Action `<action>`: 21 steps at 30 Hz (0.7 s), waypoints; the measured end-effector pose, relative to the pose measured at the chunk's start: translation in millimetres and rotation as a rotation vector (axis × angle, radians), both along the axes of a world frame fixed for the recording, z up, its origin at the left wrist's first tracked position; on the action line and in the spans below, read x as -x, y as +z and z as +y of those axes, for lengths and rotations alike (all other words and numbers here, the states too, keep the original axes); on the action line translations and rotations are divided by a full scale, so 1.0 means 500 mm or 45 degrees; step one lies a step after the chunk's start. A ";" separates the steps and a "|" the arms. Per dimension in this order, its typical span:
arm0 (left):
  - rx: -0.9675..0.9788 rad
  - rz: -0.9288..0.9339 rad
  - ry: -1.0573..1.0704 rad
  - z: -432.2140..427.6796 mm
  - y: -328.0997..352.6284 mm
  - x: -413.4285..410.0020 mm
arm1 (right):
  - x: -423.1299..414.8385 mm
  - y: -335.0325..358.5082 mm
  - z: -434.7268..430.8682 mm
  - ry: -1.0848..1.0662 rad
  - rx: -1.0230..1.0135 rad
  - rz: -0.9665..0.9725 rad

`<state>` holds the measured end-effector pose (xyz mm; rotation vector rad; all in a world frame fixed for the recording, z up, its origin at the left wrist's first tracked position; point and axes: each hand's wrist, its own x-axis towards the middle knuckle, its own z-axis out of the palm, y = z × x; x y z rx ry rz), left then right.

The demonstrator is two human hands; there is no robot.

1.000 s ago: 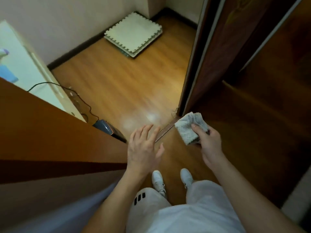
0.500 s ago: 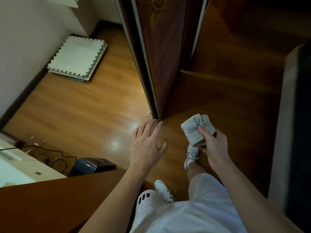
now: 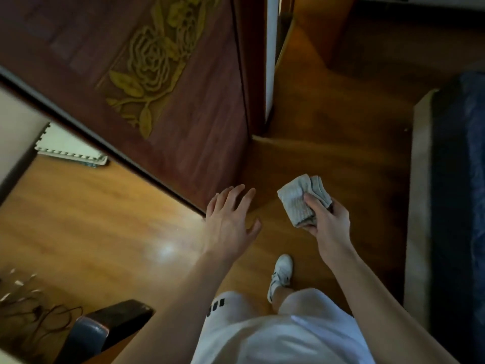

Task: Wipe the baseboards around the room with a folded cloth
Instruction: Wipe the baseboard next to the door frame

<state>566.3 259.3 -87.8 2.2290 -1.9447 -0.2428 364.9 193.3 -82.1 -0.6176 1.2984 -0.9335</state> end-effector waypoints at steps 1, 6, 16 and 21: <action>0.011 -0.002 -0.004 -0.033 -0.002 0.010 | 0.011 0.002 -0.033 0.005 0.006 0.007; 0.056 0.019 -0.030 -0.171 -0.004 0.046 | 0.055 -0.002 -0.157 -0.048 -0.010 0.020; 0.009 0.062 -0.098 -0.456 -0.004 0.067 | 0.094 -0.025 -0.402 -0.115 -0.004 0.036; 0.036 0.318 -0.137 -0.646 -0.032 0.052 | 0.080 -0.036 -0.584 -0.117 0.024 0.068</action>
